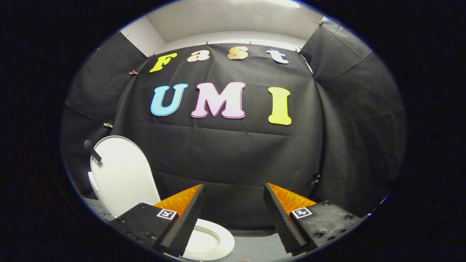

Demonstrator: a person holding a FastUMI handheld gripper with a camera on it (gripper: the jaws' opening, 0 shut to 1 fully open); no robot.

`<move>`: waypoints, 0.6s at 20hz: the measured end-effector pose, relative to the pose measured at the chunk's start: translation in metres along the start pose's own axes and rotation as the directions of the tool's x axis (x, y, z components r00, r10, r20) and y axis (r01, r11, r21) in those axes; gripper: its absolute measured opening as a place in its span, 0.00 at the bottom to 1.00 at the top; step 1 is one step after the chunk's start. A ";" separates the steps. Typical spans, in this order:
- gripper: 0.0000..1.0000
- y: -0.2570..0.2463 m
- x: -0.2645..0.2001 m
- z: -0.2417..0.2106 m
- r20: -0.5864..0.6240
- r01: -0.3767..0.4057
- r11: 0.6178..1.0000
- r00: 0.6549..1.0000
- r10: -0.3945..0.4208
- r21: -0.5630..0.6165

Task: Open the toilet lid.

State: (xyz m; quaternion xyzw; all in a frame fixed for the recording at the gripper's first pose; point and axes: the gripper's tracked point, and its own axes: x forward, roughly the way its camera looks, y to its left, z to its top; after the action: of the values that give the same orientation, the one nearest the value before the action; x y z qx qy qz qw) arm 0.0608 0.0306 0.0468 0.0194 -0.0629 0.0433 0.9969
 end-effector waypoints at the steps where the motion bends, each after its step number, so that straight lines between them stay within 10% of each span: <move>1: 0.98 -0.003 0.000 0.009 0.039 0.004 1.000 0.999 -0.004 -0.006; 12: 0.98 0.000 0.004 -0.014 0.025 0.006 1.000 1.000 -0.005 -0.023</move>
State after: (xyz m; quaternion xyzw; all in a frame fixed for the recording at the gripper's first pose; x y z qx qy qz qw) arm 0.0668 0.0314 0.0334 0.0086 -0.0757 0.0397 0.9963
